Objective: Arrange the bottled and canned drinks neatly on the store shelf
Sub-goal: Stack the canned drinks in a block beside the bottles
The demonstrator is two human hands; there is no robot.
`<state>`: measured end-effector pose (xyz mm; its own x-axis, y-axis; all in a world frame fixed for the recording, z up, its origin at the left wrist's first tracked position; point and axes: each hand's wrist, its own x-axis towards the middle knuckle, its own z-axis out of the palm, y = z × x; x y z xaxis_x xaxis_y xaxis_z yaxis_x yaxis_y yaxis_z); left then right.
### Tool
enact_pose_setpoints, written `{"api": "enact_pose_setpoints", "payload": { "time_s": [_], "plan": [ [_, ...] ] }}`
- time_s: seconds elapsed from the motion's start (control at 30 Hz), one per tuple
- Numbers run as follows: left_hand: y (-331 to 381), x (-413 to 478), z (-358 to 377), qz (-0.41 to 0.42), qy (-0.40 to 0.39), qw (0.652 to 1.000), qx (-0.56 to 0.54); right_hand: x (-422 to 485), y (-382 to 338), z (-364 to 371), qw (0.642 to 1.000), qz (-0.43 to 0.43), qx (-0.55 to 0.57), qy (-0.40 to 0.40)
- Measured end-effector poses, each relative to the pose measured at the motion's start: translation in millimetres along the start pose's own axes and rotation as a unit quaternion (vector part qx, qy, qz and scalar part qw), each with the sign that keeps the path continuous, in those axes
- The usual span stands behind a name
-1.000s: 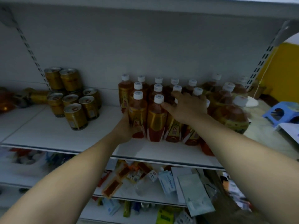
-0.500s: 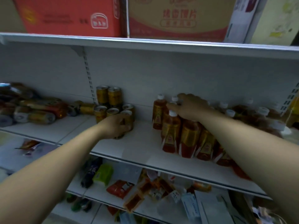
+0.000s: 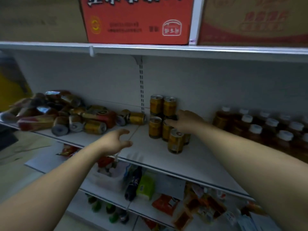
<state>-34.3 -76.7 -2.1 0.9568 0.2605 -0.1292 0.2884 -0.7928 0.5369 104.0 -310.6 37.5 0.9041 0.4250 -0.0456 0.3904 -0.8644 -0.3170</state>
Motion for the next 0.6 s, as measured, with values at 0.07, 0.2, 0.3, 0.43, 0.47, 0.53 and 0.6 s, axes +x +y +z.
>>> {"api": "enact_pose_setpoints", "payload": {
  "time_s": [0.07,0.2,0.3,0.43,0.47,0.53,0.6],
  "plan": [
    [-22,9,-9,0.000,-0.012,1.000,0.006,6,-16,13,1.000,0.004,0.009,-0.005],
    [-61,27,-24,-0.017,-0.017,1.000,0.003,29,-48,36,0.999,-0.025,0.023,-0.029],
    [-85,41,-33,-0.047,-0.004,0.999,0.002,61,-76,50,0.996,-0.070,0.014,-0.048],
    [-110,58,-45,-0.090,0.031,0.995,0.032,116,-112,73,0.990,-0.133,-0.007,-0.050],
    [-115,63,-49,-0.097,0.040,0.993,0.060,131,-119,79,0.989,-0.136,-0.017,-0.050],
    [-122,76,-54,-0.099,0.056,0.985,0.131,159,-130,91,0.989,-0.132,-0.031,-0.056],
    [-126,90,-58,-0.084,0.068,0.980,0.169,182,-135,103,0.989,-0.120,-0.060,-0.055]
  ]
}}
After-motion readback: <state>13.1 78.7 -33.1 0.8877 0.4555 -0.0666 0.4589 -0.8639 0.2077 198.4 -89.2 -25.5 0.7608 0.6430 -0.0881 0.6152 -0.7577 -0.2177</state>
